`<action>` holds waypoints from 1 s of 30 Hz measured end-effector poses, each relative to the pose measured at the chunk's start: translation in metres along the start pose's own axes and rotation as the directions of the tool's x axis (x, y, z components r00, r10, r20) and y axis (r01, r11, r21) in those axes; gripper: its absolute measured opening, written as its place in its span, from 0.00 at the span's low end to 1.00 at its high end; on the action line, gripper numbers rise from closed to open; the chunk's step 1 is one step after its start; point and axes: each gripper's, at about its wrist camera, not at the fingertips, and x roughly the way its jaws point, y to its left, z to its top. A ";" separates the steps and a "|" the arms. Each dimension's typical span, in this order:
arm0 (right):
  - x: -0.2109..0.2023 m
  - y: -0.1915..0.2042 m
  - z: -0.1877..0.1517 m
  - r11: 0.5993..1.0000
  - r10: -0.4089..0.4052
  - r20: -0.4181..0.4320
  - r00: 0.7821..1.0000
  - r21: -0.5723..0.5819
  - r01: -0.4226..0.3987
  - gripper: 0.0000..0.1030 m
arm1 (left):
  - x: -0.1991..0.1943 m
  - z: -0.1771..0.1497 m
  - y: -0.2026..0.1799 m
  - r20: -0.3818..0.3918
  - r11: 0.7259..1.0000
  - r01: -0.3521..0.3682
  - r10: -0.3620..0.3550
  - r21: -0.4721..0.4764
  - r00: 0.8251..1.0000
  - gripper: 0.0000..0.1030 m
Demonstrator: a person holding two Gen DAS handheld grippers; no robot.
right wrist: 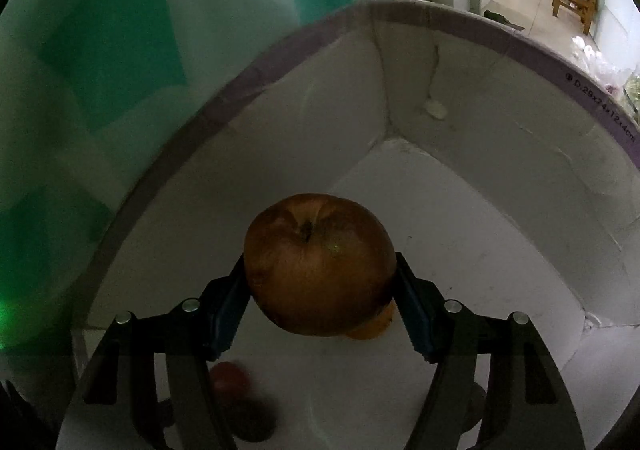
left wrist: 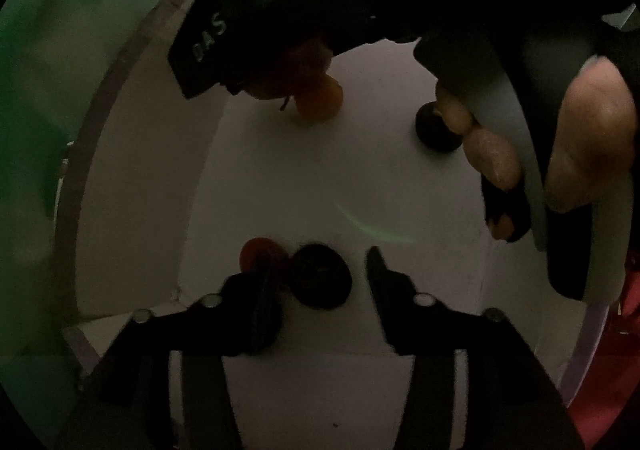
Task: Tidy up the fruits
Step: 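Open both grippers to drop the brown fruit and apple in the box, then move both tools back up to the fruit pile on the table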
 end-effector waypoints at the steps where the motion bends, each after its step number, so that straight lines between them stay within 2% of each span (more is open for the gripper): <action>1: 0.000 -0.002 0.000 1.000 -0.004 0.000 1.000 0.010 0.004 0.67 | -0.002 0.000 0.000 0.009 1.000 -0.005 0.005 0.002 1.000 0.62; 3: -0.001 -0.007 0.004 0.999 0.005 0.013 1.000 0.032 -0.005 0.68 | -0.007 -0.001 -0.001 0.033 1.000 -0.011 0.011 0.005 0.999 0.69; 6: -0.012 -0.012 0.005 0.998 0.031 0.048 0.998 0.060 -0.034 0.78 | -0.017 -0.004 -0.003 0.074 1.000 -0.015 0.014 0.008 0.997 0.76; 8: -0.019 -0.016 0.008 0.996 0.039 0.067 0.997 0.077 -0.044 0.78 | -0.026 -0.005 -0.006 0.112 1.000 -0.022 0.021 0.013 0.993 0.79; 10: -0.030 -0.019 0.010 0.993 0.053 0.092 0.994 0.099 -0.062 0.78 | -0.041 -0.007 -0.008 0.169 0.999 -0.037 0.032 0.027 0.985 0.80; 12: -0.044 -0.021 0.011 0.991 0.060 0.124 0.990 0.114 -0.074 0.78 | -0.060 -0.012 -0.011 0.243 0.997 -0.062 0.049 0.044 0.969 0.84; 13: -0.050 -0.021 0.011 0.990 0.062 0.137 0.989 0.117 -0.078 0.78 | -0.072 -0.016 -0.012 0.289 0.996 -0.080 0.063 0.050 0.955 0.85; 17: -0.080 -0.021 0.011 0.987 0.071 0.200 0.977 0.127 -0.098 0.78 | -0.121 -0.036 -0.007 0.449 0.989 -0.148 0.125 0.015 0.885 0.89; 19: -0.099 -0.013 0.013 0.987 0.087 0.246 0.965 0.109 -0.117 0.78 | -0.154 -0.051 0.016 0.529 0.985 -0.167 0.170 -0.054 0.831 0.89; 20: -0.110 -0.006 0.014 0.987 0.097 0.275 0.956 0.094 -0.127 0.78 | -0.174 -0.059 0.030 0.571 0.979 -0.171 0.205 -0.113 0.795 0.90; 22: -0.123 0.002 0.022 0.987 0.123 0.315 0.941 0.059 -0.149 0.78 | -0.204 -0.078 0.050 0.623 0.962 -0.165 0.267 -0.218 0.735 0.93; 23: -0.133 0.012 0.022 0.986 0.142 0.336 0.931 0.033 -0.163 0.78 | -0.215 -0.089 0.066 0.636 0.952 -0.160 0.295 -0.262 0.713 0.96; 24: -0.143 0.025 0.024 0.984 0.166 0.357 0.919 -0.003 -0.176 0.78 | -0.231 -0.105 0.088 0.646 0.930 -0.150 0.343 -0.335 0.682 0.98; 25: -0.152 0.046 0.020 0.982 0.184 0.372 0.910 -0.037 -0.183 0.79 | -0.243 -0.118 0.105 0.644 0.907 -0.142 0.384 -0.395 0.662 0.98; 26: -0.159 0.060 0.020 0.979 0.204 0.382 0.901 -0.073 -0.190 0.80 | -0.254 -0.139 0.130 0.629 0.869 -0.133 0.443 -0.477 0.639 0.98; 27: -0.166 0.082 0.018 0.971 0.235 0.392 0.889 -0.127 -0.200 0.82 | -0.262 -0.149 0.148 0.612 0.840 -0.129 0.480 -0.526 0.629 0.98; 28: -0.170 0.097 0.018 0.965 0.256 0.395 0.882 -0.163 -0.207 0.82 | -0.273 -0.159 0.170 0.584 0.800 -0.127 0.525 -0.586 0.619 0.98; 29: -0.172 0.113 0.016 0.958 0.275 0.393 0.877 -0.193 -0.214 0.82 | -0.280 -0.179 0.195 0.541 0.746 -0.124 0.577 -0.655 0.611 0.98; 30: -0.172 0.135 0.015 0.944 0.305 0.381 0.873 -0.242 -0.224 0.84 | -0.291 -0.183 0.210 0.515 0.710 -0.122 0.607 -0.694 0.606 0.98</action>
